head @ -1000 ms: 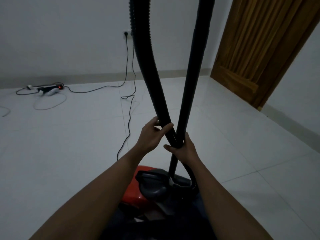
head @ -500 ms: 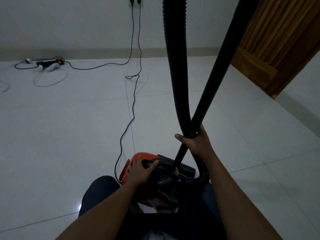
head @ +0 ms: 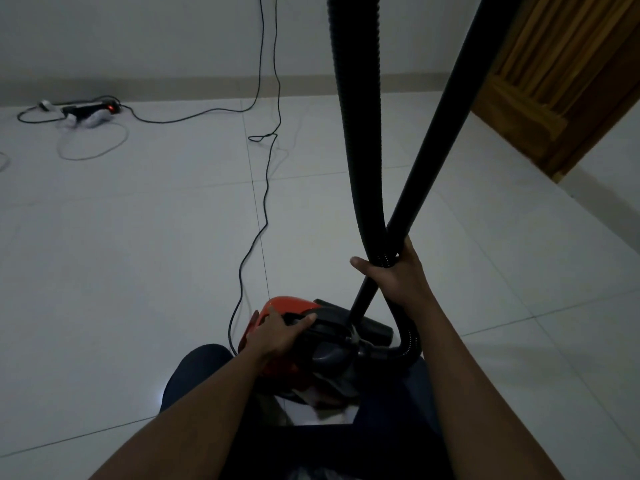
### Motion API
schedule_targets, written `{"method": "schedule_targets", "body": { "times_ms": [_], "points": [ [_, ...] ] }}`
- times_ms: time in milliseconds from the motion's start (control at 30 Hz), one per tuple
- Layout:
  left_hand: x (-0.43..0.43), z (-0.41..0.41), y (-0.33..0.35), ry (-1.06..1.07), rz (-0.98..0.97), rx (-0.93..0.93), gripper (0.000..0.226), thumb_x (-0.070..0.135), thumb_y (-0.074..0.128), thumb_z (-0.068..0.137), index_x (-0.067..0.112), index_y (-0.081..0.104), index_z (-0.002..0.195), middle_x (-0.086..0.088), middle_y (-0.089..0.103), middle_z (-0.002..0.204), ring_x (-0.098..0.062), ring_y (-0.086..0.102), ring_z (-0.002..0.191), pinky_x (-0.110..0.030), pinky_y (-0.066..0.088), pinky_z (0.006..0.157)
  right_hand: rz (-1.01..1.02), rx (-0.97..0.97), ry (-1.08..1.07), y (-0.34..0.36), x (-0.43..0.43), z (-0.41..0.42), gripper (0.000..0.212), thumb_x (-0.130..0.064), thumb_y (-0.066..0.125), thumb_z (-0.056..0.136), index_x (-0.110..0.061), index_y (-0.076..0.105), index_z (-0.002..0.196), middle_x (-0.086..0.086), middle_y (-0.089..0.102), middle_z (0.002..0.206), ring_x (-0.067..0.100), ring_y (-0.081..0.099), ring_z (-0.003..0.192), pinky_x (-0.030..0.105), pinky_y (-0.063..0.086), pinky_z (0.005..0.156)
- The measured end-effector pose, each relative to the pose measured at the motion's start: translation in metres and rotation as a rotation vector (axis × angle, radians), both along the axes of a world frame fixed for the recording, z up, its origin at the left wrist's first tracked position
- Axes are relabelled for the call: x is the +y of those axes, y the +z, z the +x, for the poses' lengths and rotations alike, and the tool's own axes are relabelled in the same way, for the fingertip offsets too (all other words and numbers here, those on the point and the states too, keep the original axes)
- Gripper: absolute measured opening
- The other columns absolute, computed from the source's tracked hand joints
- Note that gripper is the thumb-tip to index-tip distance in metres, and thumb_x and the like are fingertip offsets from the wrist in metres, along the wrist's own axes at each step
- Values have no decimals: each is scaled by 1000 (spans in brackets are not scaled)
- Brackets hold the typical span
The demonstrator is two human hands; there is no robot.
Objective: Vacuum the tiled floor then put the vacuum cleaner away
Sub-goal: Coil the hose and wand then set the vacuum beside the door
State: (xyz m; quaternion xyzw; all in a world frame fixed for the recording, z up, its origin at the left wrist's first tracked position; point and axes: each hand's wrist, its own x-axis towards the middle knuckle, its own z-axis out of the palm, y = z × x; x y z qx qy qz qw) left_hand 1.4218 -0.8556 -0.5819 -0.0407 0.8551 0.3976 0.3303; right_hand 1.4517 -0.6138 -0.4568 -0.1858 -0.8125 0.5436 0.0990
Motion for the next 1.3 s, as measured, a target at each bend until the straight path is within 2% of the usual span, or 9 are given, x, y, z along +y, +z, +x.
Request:
{"method": "schedule_targets", "body": {
  "times_ms": [67,133,267,367,467,633,867,1033,1300],
  "points": [
    [1,-1,0,16,86,-11,136,98,57,51,13,30,153,-16,50,147,-37,52,131,-54,41,110,2,7,1,1,1,-2,65,-50,90,64,-40,52,117,-21,66,102,-13,61,91,23,48,75],
    [2,0,0,32,102,-27,141,97,57,50,12,21,156,-18,46,151,-39,48,134,-57,36,114,3,13,1,0,0,-3,67,-51,90,63,-40,52,117,-22,65,102,-13,61,91,24,49,77],
    [5,11,3,2,-20,48,138,94,47,61,19,-22,155,-16,19,165,-40,18,151,-67,3,119,6,10,8,-2,0,0,69,-55,89,62,-43,50,118,-33,62,103,-15,60,94,25,49,79],
    [5,12,10,-89,-191,169,122,91,39,75,22,-22,155,-5,-8,168,-34,-9,154,-69,-15,113,-2,3,-6,-1,0,2,69,-55,89,61,-42,51,118,-35,62,102,-11,62,93,27,51,79],
    [6,6,14,-212,-283,160,111,89,31,80,26,-24,154,-2,-19,167,-34,-18,152,-71,-18,109,-5,0,-6,-1,-1,4,68,-56,88,61,-43,50,116,-36,61,100,-14,61,90,24,48,75],
    [22,1,21,-526,-437,401,83,75,17,93,35,-27,151,0,-26,164,-33,-25,150,-73,-16,107,-1,4,-3,3,-2,5,69,-56,88,62,-43,50,117,-37,61,102,-16,59,92,23,47,75],
    [40,9,13,-702,-393,492,89,85,10,82,39,-34,145,4,-37,155,-32,-38,139,-73,-15,108,7,12,4,3,-4,5,64,-56,89,62,-44,50,112,-37,59,103,-20,57,92,21,46,73],
    [39,3,5,-723,-375,471,106,94,15,71,37,-9,157,0,-29,161,-32,-35,142,-71,-11,111,15,0,0,1,0,2,67,-57,88,62,-40,50,115,-24,65,102,-6,63,94,30,53,83],
    [39,3,4,-669,-320,458,87,87,33,80,40,25,152,-2,-5,168,-36,-15,152,-70,-3,114,16,-1,-4,-2,1,0,67,-56,88,62,-40,50,115,-24,65,100,-5,63,94,31,54,85]
  ]
}}
